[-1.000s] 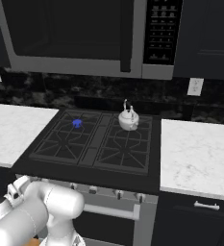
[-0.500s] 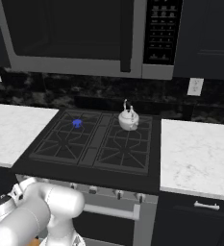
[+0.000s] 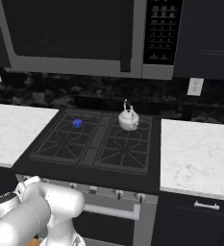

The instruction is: Turn off the rear left burner of the stove.

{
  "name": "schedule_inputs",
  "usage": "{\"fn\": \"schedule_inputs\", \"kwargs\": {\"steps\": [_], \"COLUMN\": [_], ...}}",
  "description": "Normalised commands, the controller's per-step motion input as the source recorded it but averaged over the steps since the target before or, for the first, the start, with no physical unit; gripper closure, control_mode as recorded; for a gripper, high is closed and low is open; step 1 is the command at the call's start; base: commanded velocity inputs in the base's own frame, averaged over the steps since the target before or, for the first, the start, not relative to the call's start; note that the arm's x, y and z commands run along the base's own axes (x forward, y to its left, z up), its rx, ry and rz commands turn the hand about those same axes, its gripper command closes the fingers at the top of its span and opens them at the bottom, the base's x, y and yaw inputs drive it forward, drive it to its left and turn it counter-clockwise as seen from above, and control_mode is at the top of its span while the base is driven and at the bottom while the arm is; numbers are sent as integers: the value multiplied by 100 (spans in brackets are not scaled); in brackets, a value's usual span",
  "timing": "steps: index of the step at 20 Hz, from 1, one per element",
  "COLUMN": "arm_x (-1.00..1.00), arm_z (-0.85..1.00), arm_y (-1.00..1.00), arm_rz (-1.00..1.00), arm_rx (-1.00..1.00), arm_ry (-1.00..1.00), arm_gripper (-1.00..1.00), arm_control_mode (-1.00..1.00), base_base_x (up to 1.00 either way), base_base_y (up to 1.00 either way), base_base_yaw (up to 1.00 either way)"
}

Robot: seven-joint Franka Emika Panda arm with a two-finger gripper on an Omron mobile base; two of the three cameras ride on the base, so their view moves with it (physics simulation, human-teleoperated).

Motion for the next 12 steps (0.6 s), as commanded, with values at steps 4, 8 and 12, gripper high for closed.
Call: {"fn": "schedule_inputs", "kwargs": {"steps": [4,8,12], "arm_x": [14,23,0], "arm_z": [-16,-17,-23], "arm_y": [16,46,63], "arm_rz": [6,7,12], "arm_rx": [1,0,-5], "arm_ry": [8,6,1], "arm_gripper": [-100,-100,-100], "arm_control_mode": [-100,-100,-100], "base_base_x": [0,0,0], "base_base_y": [0,0,0], "base_base_yaw": [0,0,0]}}
